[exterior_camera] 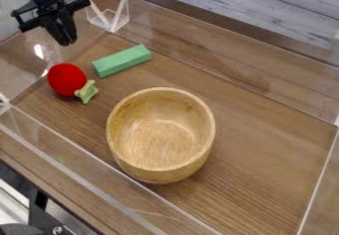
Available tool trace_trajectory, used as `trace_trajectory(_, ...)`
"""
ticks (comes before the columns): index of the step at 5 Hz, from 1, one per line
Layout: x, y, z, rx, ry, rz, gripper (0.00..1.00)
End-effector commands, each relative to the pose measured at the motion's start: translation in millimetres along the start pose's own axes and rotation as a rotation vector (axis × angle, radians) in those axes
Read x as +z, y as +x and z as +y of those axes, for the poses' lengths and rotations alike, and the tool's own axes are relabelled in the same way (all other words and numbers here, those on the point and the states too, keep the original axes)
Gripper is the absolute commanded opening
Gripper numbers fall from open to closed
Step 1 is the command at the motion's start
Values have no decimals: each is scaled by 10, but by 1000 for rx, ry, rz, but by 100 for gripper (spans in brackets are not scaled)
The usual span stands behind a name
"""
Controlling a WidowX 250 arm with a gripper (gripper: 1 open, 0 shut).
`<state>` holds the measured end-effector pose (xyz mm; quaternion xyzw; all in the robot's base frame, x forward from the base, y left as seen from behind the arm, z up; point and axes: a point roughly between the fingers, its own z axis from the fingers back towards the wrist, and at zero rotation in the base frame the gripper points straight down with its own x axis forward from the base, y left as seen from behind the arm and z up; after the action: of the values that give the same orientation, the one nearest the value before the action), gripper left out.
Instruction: Move the red object to the right side of the table
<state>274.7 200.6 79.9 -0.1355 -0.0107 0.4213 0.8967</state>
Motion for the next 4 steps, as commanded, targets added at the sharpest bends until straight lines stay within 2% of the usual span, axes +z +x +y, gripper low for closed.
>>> trace_trajectory(1, 78, 99, 65, 74, 3, -69, 100)
trace_trajectory(3, -225, 12, 188, 177, 21, -105, 100)
trace_trajectory(4, -344, 21, 260, 128, 36, -99, 100)
